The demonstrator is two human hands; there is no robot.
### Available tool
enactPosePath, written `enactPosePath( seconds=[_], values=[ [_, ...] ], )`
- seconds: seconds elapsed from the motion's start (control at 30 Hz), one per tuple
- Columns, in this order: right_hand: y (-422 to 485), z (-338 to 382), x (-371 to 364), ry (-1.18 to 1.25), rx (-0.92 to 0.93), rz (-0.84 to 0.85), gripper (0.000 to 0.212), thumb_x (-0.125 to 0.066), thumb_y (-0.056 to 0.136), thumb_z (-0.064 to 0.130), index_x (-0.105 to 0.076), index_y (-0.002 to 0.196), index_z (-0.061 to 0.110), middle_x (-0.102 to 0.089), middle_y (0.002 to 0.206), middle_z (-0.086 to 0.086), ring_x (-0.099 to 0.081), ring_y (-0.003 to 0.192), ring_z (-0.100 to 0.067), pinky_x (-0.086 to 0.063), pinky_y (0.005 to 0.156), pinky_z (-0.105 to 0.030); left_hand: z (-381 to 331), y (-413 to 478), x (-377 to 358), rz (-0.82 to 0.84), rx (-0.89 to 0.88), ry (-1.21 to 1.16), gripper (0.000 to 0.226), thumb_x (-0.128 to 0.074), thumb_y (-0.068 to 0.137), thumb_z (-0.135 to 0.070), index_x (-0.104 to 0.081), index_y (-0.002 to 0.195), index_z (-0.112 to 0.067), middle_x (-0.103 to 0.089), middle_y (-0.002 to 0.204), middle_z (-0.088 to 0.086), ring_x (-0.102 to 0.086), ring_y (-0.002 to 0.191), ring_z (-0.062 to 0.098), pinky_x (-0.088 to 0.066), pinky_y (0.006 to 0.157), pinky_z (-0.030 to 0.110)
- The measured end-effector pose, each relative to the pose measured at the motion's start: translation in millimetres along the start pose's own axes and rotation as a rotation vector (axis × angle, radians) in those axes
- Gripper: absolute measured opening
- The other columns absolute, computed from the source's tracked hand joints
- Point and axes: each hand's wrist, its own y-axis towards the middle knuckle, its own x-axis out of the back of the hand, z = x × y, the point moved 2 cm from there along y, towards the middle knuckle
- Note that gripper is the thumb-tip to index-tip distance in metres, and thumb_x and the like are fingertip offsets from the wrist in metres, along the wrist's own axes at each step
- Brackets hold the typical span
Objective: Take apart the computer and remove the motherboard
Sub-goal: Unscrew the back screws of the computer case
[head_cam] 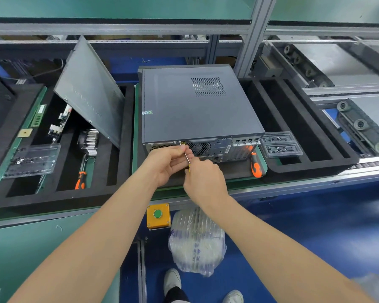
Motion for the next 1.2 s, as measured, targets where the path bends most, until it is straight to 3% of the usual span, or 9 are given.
enactPosePath(
  seconds=[0.1,0.2,0.4,0.5,0.63,0.77,0.93,1.1,1.2],
  values=[
    [0.0,-0.8,-3.9,0.027,0.033,-0.082,0.049,-0.064,0.097,0.027,-0.054,0.144,0.023,-0.07,0.094,-0.01,-0.07,0.084,-0.032,-0.051,0.067,-0.034,0.1,0.2,-2.9,-0.035,-0.02,-0.001,0.022,-0.077,0.09,-0.008,-0.072,0.108,0.003,-0.079,0.095,0.014,-0.079,0.087,0.024,-0.062,0.065,0.028],
    [5.6,-8.1,-1.7,0.35,-0.01,-0.021,0.021,-0.063,0.096,0.034,-0.07,0.111,0.022,-0.072,0.084,-0.005,-0.07,0.076,-0.025,-0.061,0.07,-0.039,-1.2,1.7,-4.2,-0.07,-0.042,0.013,0.025,-0.078,0.088,-0.005,-0.071,0.108,0.007,-0.079,0.087,0.014,-0.078,0.078,0.021,-0.061,0.062,0.026],
    [-5.9,-16.4,-10.5,1.689,-0.539,0.78,0.044,-0.047,0.105,0.052,-0.064,0.111,0.012,-0.063,0.076,-0.008,-0.051,0.051,-0.017,-0.041,0.045,-0.026,-3.5,2.2,-3.1,-0.025,-0.001,0.046,0.022,-0.072,0.094,-0.008,-0.07,0.111,0.005,-0.078,0.087,0.012,-0.077,0.07,0.017,-0.06,0.056,0.029],
    [-9.5,-18.3,-15.1,1.953,-0.55,0.85,0.04,-0.045,0.107,0.041,-0.069,0.104,0.01,-0.057,0.074,-0.003,-0.046,0.05,-0.01,-0.036,0.04,-0.019,-3.3,2.5,-2.9,-0.006,-0.01,0.008,0.019,-0.068,0.096,-0.006,-0.069,0.111,0.006,-0.079,0.088,0.012,-0.078,0.075,0.018,-0.061,0.061,0.026],
    [-1.2,-10.0,-12.8,1.802,-0.494,0.677,0.025,-0.049,0.107,0.031,-0.059,0.101,0.009,-0.065,0.073,-0.009,-0.051,0.047,-0.012,-0.041,0.041,-0.02,-3.7,1.8,-0.7,0.039,0.013,-0.031,0.014,-0.064,0.099,-0.007,-0.07,0.108,0.002,-0.079,0.089,0.01,-0.078,0.079,0.016,-0.061,0.063,0.025],
    [0.3,-5.4,-8.9,1.183,-0.312,0.353,0.027,-0.065,0.101,0.03,-0.069,0.094,0.004,-0.075,0.075,-0.016,-0.068,0.05,-0.024,-0.06,0.051,-0.037,-2.4,0.4,0.9,0.05,0.067,-0.12,0.016,-0.062,0.101,-0.011,-0.071,0.107,0.001,-0.079,0.096,0.013,-0.078,0.082,0.019,-0.063,0.069,0.027],
    [4.8,-1.7,-7.4,0.395,-0.172,-0.042,0.03,-0.074,0.087,0.038,-0.053,0.072,0.024,-0.063,0.068,0.003,-0.064,0.069,-0.021,-0.053,0.06,-0.033,-1.3,-1.0,-1.5,0.007,0.052,-0.238,0.023,-0.063,0.1,-0.011,-0.066,0.117,0.004,-0.077,0.103,0.02,-0.078,0.09,0.025,-0.063,0.068,0.032],
    [5.9,-6.6,-10.9,0.442,-0.192,-0.025,0.036,-0.068,0.089,0.047,-0.052,0.068,0.022,-0.059,0.062,0.007,-0.058,0.066,-0.016,-0.042,0.054,-0.031,-1.7,-2.6,-4.9,-0.014,0.055,-0.257,0.017,-0.06,0.101,-0.008,-0.067,0.112,0.003,-0.078,0.097,0.018,-0.079,0.084,0.024,-0.064,0.068,0.031],
    [7.8,-2.6,-9.5,0.847,-0.332,0.163,0.036,-0.059,0.087,0.048,-0.061,0.07,0.016,-0.055,0.058,0.001,-0.053,0.055,-0.02,-0.044,0.057,-0.037,-2.2,-3.4,-6.1,-0.011,0.089,-0.231,0.018,-0.06,0.102,-0.012,-0.069,0.11,0.001,-0.079,0.092,0.013,-0.078,0.076,0.021,-0.064,0.064,0.029]
  ],
)
